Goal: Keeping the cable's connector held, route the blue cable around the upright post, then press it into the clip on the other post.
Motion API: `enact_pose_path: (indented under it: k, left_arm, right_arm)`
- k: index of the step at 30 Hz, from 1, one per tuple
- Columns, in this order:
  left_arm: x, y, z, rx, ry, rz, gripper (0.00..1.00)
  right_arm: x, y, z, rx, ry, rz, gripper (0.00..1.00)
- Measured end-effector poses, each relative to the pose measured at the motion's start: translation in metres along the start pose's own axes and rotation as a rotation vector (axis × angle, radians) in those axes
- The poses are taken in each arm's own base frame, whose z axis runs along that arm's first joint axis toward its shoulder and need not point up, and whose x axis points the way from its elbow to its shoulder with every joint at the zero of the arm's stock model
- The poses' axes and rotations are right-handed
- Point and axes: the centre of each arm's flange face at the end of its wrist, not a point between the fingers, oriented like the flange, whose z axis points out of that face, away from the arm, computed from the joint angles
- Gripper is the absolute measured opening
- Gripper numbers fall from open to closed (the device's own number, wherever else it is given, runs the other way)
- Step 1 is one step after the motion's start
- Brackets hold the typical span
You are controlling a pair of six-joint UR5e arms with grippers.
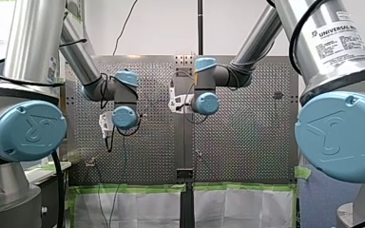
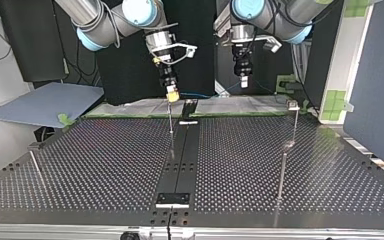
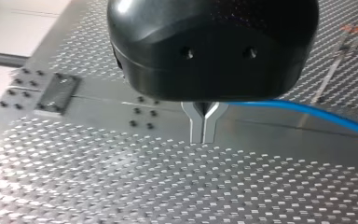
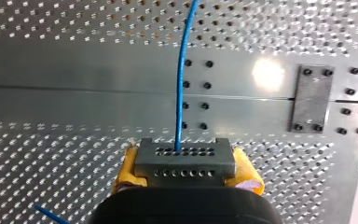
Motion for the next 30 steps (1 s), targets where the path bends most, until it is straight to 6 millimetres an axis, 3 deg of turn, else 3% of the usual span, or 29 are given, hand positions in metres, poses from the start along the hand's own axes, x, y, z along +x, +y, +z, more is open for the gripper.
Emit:
enact_pose_path:
  k: [7,17,23,30]
  left_arm:
    - [-0.039,-0.006,0.017,-0.012,-0.052,-0.038,0.0]
    - [-0.111,-0.014,0.036,-0.027,-0.139,-0.085,0.0]
    - [-0.151,-0.012,0.042,-0.041,-0.185,-0.106,0.0]
    - [-0.196,-0.009,0.041,-0.044,-0.229,-0.124,0.0]
  right_arm:
    - [0.014,-0.003,0.011,0.025,0.032,0.03,0.0]
    - [0.039,-0.01,0.035,0.066,0.08,0.07,0.0]
    - [0.034,-0.018,0.048,0.09,0.048,0.064,0.0]
    - [0.055,-0.025,0.064,0.107,0.055,0.061,0.0]
